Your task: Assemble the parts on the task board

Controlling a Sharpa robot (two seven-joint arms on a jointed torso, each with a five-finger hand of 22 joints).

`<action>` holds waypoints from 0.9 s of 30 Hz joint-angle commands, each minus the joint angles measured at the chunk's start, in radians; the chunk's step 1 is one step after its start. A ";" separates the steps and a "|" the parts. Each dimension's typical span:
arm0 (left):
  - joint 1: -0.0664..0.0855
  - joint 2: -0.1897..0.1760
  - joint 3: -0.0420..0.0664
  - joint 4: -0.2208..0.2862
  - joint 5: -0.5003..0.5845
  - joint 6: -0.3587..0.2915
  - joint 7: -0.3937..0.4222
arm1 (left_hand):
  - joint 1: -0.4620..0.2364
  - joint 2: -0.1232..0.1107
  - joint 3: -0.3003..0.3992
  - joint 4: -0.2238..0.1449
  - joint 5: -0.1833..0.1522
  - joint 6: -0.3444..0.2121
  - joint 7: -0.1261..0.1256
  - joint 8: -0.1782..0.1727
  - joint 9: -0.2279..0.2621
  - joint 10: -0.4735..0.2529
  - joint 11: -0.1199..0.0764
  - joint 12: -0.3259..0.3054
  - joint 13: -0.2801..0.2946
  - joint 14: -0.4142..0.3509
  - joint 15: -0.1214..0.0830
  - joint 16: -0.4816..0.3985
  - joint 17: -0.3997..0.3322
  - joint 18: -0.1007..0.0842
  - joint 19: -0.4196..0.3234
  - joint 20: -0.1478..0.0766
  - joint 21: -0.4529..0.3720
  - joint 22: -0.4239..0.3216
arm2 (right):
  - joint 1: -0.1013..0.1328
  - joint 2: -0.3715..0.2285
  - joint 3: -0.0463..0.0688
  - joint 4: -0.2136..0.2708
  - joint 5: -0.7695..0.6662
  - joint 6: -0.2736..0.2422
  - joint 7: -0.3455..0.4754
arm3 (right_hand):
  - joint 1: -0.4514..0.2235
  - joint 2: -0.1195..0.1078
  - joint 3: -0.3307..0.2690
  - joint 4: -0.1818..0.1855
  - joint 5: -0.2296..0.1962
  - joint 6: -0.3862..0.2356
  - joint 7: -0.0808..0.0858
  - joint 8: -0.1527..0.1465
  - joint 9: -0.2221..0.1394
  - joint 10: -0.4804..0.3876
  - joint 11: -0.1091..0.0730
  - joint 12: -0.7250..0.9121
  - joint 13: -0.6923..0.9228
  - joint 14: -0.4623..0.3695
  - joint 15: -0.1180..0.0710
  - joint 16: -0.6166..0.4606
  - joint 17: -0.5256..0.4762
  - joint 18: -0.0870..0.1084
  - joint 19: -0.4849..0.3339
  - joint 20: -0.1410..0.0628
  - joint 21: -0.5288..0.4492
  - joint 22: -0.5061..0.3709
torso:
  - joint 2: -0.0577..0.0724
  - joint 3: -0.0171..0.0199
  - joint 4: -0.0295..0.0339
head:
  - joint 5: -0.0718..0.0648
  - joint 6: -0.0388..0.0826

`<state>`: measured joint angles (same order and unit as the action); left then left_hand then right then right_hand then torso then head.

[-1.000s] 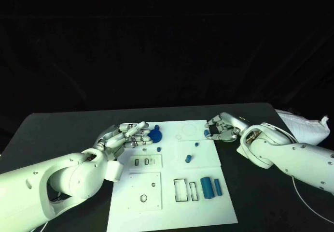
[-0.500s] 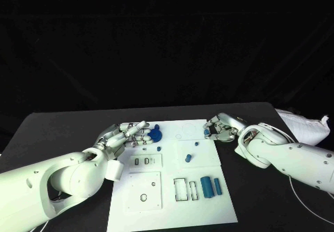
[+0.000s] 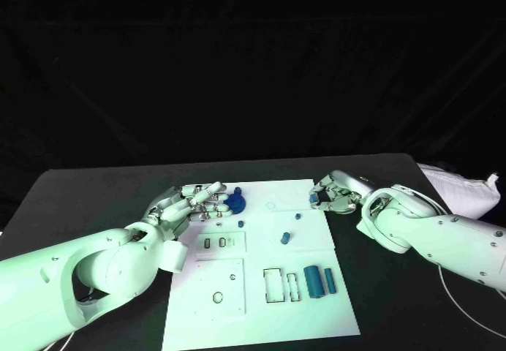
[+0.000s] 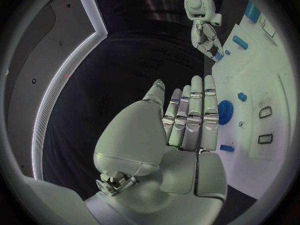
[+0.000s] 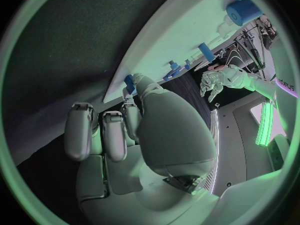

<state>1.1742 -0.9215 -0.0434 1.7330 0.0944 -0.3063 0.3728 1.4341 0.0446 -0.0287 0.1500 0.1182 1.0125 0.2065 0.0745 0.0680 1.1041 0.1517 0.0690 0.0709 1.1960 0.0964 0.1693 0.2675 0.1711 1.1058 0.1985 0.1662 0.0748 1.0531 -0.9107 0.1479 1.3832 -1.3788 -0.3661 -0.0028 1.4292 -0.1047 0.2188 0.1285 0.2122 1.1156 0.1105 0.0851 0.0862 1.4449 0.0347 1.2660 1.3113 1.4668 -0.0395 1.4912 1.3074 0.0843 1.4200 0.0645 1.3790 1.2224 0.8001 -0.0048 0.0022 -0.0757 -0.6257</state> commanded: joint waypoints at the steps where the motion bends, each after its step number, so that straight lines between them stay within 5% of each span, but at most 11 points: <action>1: 0.000 0.001 0.000 0.001 0.000 0.022 0.004 | 0.013 0.000 -0.002 -0.006 0.004 -0.003 0.001 -0.007 0.001 -0.005 -0.001 -0.004 0.000 -0.007 -0.001 -0.003 0.001 0.011 -0.001 0.005 -0.003 -0.001 | -0.002 0.001 0.000 -0.002 0.002 0.020 -0.012 | 0.001 0.016 0.009 0.000 -0.004 0.015 -0.003 0.006 0.002 0.011 -0.013 0.008 0.060 0.083 -0.007 0.005 0.164 -0.015 0.003 -0.003 0.008 0.003 | 0.000 -0.0005 0.0005 | -0.001 -0.002; 17: 0.000 0.001 0.000 0.000 0.000 0.019 0.006 | 0.013 0.000 -0.002 -0.006 0.004 -0.003 0.001 -0.007 0.001 -0.005 -0.001 -0.004 0.000 -0.007 -0.001 -0.003 0.001 0.011 -0.001 0.005 -0.003 -0.001 | -0.001 0.010 0.010 0.025 0.035 -0.050 -0.072 | -0.022 0.038 0.013 0.003 -0.021 0.063 -0.025 0.021 0.011 0.018 -0.030 0.016 0.067 0.082 -0.022 0.003 0.162 -0.016 0.004 -0.017 0.016 0.015 | -0.001 0.0001 0.0018 | 0.008 -0.003; 22: 0.000 -0.005 0.000 0.001 0.000 0.017 0.007 | 0.013 0.000 -0.002 -0.007 0.004 -0.004 0.001 -0.007 0.001 -0.006 0.000 -0.005 0.000 -0.007 -0.001 -0.004 0.002 0.011 -0.001 0.005 -0.004 -0.001 | 0.000 0.016 0.024 0.096 0.016 -0.079 -0.153 | -0.038 0.041 0.008 0.012 -0.029 0.061 -0.025 0.017 0.010 0.019 -0.031 0.015 0.067 0.082 -0.023 0.000 0.158 -0.017 0.005 -0.019 0.018 0.018 | -0.003 -0.0001 0.0057 | 0.010 0.000; 27: 0.000 -0.007 0.000 -0.011 0.000 0.018 0.011 | 0.013 0.000 -0.002 -0.007 0.004 -0.004 0.001 -0.007 0.001 -0.006 0.000 -0.005 0.000 -0.007 -0.001 -0.004 0.002 0.011 -0.001 0.005 -0.004 -0.001 | 0.002 0.031 0.030 0.167 -0.036 -0.069 -0.216 | -0.035 0.040 0.010 0.006 -0.021 0.062 -0.027 0.016 0.010 0.018 -0.033 0.012 0.066 0.081 -0.025 -0.001 0.157 -0.017 0.005 -0.020 0.018 0.018 | -0.012 -0.0062 0.0131 | 0.018 -0.010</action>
<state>1.1742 -0.9282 -0.0435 1.7254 0.0943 -0.3052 0.3728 1.4341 0.0446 -0.0315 0.1472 0.1182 1.0126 0.2065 0.0710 0.0680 1.1041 0.1517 0.0690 0.0710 1.1960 0.0964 0.1693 0.2683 0.1711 1.1058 0.1985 0.1662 0.0749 1.0550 -0.8850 0.1774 1.5348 -1.3642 -0.4220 -0.1382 1.3980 -0.0655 0.2276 0.1381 0.1851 1.1595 0.0979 0.0996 0.0967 1.4608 0.0116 1.2847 1.3115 1.4633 -0.0574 1.4951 1.3081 0.0842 1.4267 0.0501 1.3943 1.2403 0.7940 -0.0068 0.0097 -0.0619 -0.6307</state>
